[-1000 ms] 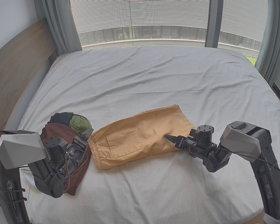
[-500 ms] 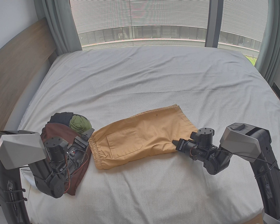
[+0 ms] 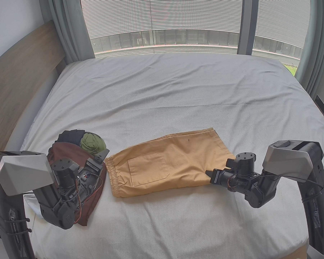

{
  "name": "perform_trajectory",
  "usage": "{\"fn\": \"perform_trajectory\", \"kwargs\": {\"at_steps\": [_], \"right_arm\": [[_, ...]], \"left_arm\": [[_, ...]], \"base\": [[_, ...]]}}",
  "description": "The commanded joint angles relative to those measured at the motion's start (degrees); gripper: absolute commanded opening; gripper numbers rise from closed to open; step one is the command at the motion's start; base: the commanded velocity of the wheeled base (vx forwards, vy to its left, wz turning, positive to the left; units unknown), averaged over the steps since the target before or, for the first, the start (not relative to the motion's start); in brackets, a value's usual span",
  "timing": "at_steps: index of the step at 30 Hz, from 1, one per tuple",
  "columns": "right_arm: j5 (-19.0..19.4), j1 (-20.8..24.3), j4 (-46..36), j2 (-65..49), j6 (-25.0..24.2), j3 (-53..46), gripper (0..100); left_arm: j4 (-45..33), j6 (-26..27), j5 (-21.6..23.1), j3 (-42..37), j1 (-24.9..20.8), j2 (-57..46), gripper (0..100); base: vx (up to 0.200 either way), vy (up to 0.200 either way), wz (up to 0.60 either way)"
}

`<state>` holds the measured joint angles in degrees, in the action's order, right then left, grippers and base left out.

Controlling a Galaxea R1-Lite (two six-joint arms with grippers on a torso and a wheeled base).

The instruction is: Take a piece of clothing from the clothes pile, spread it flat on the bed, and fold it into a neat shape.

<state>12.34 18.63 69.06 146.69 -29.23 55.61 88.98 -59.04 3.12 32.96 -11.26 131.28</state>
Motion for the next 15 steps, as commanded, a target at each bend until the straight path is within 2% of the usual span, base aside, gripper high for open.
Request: {"fn": "perform_trajectory", "kwargs": {"at_steps": [1, 5, 15], "right_arm": [[-0.5, -0.1, 0.1, -5.2, 2.4, -8.2, 0], [-2.1, -0.3, 1.7, -7.2, 4.4, -14.9, 0], [-2.3, -0.5, 8.5, -7.4, 5.1, -25.5, 0]], "left_arm": [[0.1, 0.0, 0.0, 0.0, 0.0, 0.1, 100], [0.1, 0.0, 0.0, 0.0, 0.0, 0.1, 100], [0.1, -0.3, 0.0, -0.2, -0.2, -1.0, 100]], "base": [[0.0, 0.0, 0.0], [0.0, 0.0, 0.0], [0.0, 0.0, 0.0]]}}
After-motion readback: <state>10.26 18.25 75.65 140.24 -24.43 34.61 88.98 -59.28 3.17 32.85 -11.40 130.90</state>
